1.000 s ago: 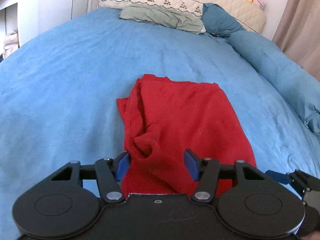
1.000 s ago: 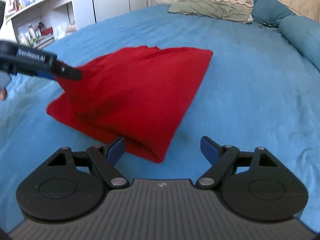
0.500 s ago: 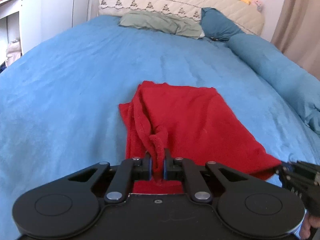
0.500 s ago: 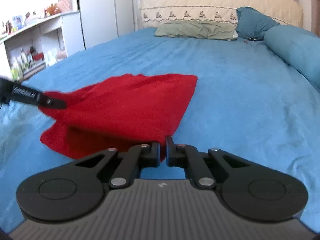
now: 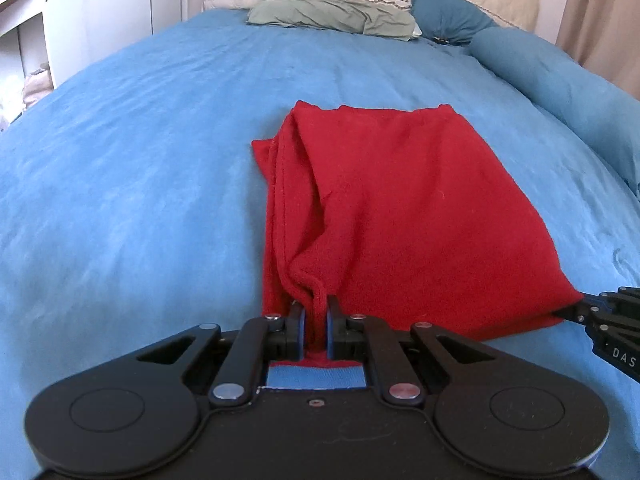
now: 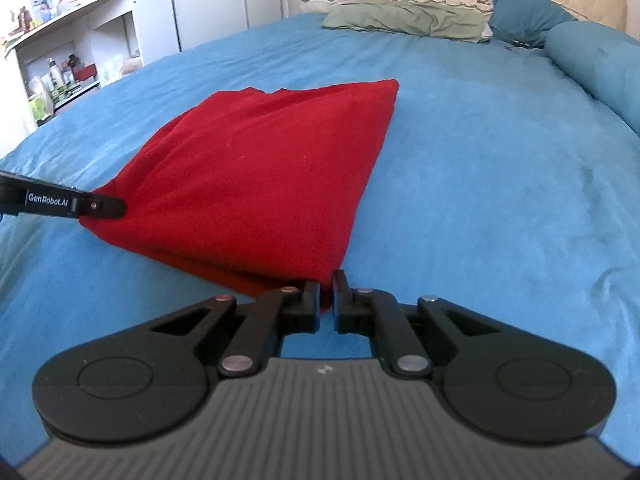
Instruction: Fold small clothes
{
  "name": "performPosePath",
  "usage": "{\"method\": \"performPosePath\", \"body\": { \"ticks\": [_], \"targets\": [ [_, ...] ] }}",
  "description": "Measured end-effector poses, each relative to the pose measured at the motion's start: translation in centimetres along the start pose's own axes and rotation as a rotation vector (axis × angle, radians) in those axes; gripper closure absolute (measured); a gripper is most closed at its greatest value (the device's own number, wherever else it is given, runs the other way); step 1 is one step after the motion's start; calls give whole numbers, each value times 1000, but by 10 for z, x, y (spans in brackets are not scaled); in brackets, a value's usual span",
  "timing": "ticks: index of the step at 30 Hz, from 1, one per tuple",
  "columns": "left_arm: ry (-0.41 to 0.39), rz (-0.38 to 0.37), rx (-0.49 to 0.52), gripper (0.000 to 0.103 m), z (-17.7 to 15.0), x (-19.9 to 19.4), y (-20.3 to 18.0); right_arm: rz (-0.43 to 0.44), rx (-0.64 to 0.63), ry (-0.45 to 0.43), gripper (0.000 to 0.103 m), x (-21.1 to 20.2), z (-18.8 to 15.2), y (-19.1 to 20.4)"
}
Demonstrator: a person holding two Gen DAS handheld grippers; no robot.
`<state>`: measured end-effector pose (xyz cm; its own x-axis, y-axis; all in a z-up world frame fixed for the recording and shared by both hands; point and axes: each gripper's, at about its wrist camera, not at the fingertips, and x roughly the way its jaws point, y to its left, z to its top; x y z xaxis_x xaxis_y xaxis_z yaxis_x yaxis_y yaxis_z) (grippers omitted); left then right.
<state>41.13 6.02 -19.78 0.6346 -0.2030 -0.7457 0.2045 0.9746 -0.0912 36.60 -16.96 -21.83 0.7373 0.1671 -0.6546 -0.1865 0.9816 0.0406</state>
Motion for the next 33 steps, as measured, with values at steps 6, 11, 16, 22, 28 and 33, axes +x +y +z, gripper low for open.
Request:
{"method": "performPosePath", "body": {
  "ticks": [6,11,16,22,28,33],
  "targets": [
    [14,40,18,39,6,-29,8,30,-48,14,34,-18,3,-11],
    [59,181,16,29,16,-38,36,52,18,-33,3,-47,13,-36],
    [-10,-9,-95,1,65,-49,50,122,95,-24,0,-48,58,-60],
    [111,-268,-196,0,114,25,48,192,264,106,0,8,110,-77],
    [242,-272,-247,22,114,93,55,250,418,202,0,68,115,-85],
    [193,-279,-232,40,110,94,54,263,412,207,6,96,104,-76]
  ]
}}
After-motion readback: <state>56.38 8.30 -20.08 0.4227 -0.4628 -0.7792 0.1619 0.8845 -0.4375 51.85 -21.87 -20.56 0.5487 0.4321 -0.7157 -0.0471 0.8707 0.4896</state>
